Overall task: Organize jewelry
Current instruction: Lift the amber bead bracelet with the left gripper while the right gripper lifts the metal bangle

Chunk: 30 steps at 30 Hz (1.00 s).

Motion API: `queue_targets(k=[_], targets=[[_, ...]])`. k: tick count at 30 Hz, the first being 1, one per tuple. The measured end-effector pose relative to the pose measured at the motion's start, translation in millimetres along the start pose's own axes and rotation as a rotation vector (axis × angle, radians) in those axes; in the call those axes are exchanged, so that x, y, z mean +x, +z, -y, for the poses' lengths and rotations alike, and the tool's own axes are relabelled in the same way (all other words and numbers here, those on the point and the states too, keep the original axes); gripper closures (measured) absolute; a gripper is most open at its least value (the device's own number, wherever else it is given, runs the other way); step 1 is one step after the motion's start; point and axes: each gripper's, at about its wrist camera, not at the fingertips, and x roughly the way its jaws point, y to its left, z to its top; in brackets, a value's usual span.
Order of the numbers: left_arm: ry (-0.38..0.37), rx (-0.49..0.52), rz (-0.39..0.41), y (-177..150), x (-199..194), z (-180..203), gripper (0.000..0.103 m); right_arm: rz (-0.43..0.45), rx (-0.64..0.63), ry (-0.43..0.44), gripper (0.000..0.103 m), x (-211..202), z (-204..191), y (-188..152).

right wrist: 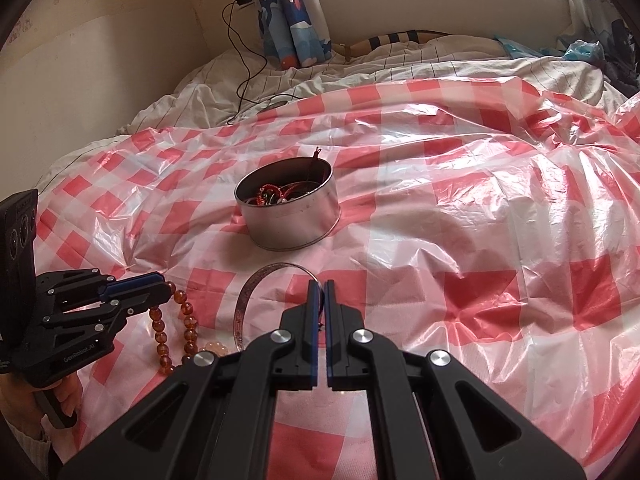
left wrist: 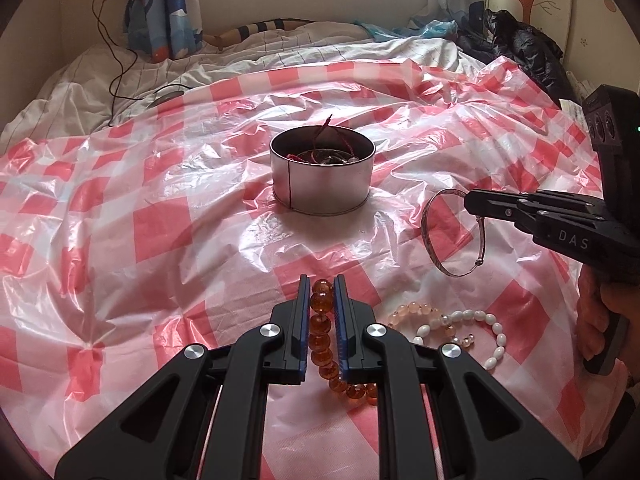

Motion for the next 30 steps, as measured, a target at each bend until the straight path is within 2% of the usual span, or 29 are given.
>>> queue_targets(k=[16,23,30], targets=[[0.072,0.064,0.029,10.5,-2.8,13.7,0.093,0.025,0.016,0.022,0.1,-5.1,1.7,5.7],[0.132,0.121,0.049,12.9,-8.2,22.3,0.093,0.058,0.036,0.033,0.1,-13.0,6.3,11.8],[0.152,0.15,0.058,15.3,-11.1,30.0,0.093,0.074,0.049,0.05,0.1,-17.3,10.7,18.9]])
